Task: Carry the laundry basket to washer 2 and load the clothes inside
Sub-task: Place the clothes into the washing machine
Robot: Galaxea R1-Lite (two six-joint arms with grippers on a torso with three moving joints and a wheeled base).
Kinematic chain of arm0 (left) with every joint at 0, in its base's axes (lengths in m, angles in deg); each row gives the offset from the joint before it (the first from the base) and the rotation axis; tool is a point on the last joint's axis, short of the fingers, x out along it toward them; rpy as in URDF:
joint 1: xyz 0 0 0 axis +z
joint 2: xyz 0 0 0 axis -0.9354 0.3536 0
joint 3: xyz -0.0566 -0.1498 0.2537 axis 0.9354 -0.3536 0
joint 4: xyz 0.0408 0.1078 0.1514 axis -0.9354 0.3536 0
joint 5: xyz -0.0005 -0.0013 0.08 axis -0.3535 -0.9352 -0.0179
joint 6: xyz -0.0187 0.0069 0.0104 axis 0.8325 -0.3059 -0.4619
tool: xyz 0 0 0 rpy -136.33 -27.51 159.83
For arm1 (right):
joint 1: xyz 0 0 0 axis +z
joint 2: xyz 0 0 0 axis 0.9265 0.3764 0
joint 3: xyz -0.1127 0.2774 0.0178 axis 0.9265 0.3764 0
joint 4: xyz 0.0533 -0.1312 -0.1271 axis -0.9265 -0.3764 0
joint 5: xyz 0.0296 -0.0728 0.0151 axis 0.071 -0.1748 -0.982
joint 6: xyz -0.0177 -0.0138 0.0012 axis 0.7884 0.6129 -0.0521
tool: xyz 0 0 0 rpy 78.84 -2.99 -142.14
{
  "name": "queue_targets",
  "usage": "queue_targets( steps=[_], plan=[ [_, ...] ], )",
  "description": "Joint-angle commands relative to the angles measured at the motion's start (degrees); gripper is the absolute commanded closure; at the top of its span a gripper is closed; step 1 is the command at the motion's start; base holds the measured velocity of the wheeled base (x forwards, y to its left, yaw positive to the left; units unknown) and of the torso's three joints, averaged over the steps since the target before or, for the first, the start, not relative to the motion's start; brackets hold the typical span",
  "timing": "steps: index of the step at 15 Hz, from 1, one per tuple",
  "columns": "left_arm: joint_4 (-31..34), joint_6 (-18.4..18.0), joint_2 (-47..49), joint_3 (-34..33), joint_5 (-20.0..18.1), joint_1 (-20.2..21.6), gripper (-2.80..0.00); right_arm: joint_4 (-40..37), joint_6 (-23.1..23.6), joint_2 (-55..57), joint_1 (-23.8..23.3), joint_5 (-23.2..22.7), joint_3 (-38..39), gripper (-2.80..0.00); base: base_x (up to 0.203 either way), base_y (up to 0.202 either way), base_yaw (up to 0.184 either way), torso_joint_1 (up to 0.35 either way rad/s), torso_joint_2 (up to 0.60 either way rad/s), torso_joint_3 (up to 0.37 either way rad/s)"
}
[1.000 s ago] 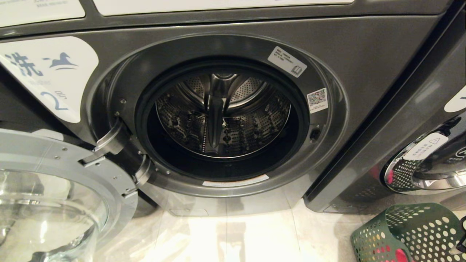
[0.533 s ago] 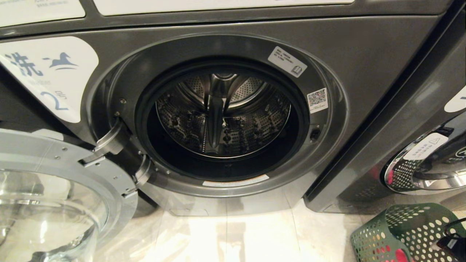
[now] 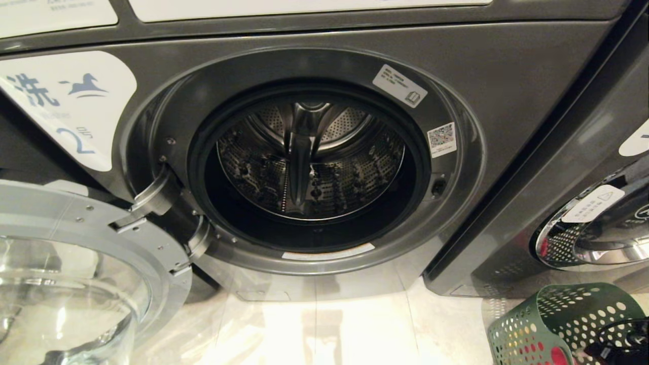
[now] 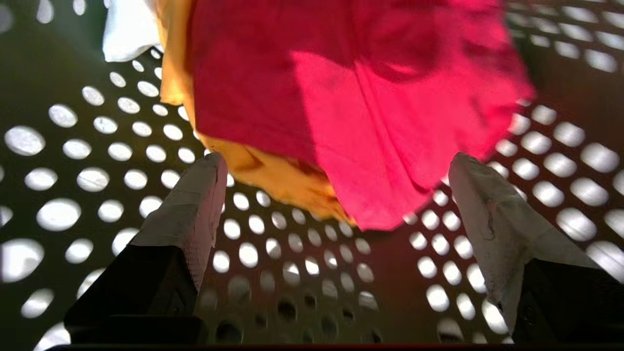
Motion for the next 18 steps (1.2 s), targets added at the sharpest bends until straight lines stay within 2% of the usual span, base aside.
queue_targets(
  steps=[1,4,6,8,10,14,18],
  plan=[
    [0.00,0.01,0.00,-0.09,0.00,0.02,0.00,0.01,0.78,7.62,0.14,-5.51,-4.30,-2.80,0.000,0.000,0.000,0.000,0.00,0.000],
    [0.00,0.01,0.00,-0.09,0.00,0.02,0.00,0.11,1.63,8.10,1.61,-11.48,-4.04,-2.80,0.000,0.000,0.000,0.000,0.00,0.000],
    [0.00,0.01,0.00,-0.09,0.00,0.02,0.00,0.79,1.33,9.89,3.10,-12.01,-4.18,-2.80,0.000,0.000,0.000,0.000,0.00,0.000],
    [0.00,0.01,0.00,-0.09,0.00,0.02,0.00,5.29,1.03,12.12,4.25,-12.50,-4.35,-2.80,0.000,0.000,0.000,0.000,0.00,0.000],
    [0.00,0.01,0.00,-0.09,0.00,0.02,0.00,8.99,-0.03,13.52,4.99,-16.41,-4.51,-2.80,0.000,0.000,0.000,0.000,0.00,0.000],
    [0.00,0.01,0.00,-0.09,0.00,0.02,0.00,20.12,-8.07,19.32,7.55,-16.31,-9.10,-2.80,0.000,0.000,0.000,0.000,0.00,0.000],
    [0.00,0.01,0.00,-0.09,0.00,0.02,0.00,23.56,-11.04,23.33,9.78,-13.47,-13.52,-2.80,0.000,0.000,0.000,0.000,0.00,0.000]
  ],
)
